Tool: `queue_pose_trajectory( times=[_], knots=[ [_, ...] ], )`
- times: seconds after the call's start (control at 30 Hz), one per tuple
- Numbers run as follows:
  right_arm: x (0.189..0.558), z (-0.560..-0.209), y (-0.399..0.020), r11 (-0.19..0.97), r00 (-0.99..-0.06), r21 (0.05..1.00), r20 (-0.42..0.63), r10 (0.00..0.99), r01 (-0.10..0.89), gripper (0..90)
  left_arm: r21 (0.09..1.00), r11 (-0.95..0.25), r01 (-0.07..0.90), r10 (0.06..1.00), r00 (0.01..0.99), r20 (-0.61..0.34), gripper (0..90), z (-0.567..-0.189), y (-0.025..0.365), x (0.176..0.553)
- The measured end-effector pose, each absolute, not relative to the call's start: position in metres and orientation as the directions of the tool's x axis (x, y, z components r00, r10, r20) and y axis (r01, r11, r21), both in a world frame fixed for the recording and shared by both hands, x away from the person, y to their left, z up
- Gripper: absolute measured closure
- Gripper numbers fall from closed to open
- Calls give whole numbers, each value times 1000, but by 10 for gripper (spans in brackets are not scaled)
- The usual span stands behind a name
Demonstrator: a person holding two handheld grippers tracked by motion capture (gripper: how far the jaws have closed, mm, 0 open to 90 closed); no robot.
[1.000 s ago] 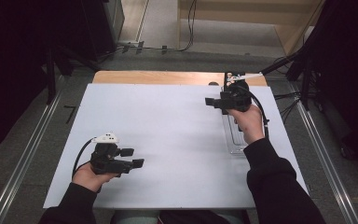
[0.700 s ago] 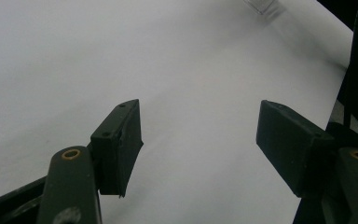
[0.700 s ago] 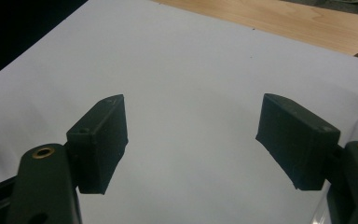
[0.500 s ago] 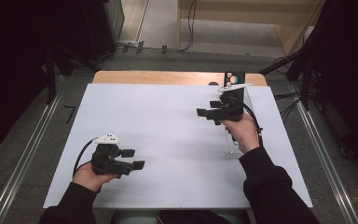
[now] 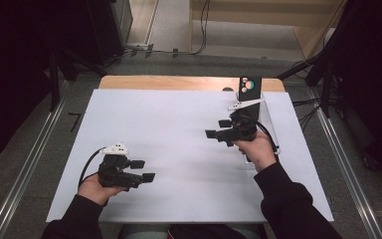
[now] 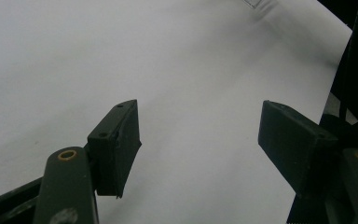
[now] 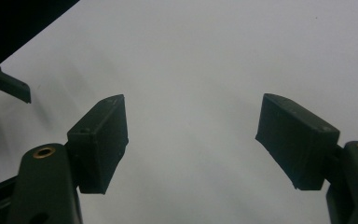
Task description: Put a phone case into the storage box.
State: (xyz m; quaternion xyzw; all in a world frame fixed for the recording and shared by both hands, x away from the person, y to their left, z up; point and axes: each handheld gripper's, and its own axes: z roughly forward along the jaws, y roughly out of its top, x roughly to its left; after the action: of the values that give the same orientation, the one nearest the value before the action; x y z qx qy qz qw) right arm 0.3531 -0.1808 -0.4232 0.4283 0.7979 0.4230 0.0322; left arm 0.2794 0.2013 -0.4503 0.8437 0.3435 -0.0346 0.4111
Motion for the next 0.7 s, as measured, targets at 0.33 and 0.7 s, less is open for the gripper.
queue_pose_trajectory(
  times=[0.33, 0.7],
  knots=[
    [333, -424, -182, 301, -663, 705, 313, 680, 642, 228, 675, -427, 602, 544, 767, -340, 297, -449, 200, 278],
    [309, -431, -189, 325, -682, 702, 307, 664, 634, 228, 671, -436, 599, 531, 774, -346, 297, -449, 196, 276]
  ],
)
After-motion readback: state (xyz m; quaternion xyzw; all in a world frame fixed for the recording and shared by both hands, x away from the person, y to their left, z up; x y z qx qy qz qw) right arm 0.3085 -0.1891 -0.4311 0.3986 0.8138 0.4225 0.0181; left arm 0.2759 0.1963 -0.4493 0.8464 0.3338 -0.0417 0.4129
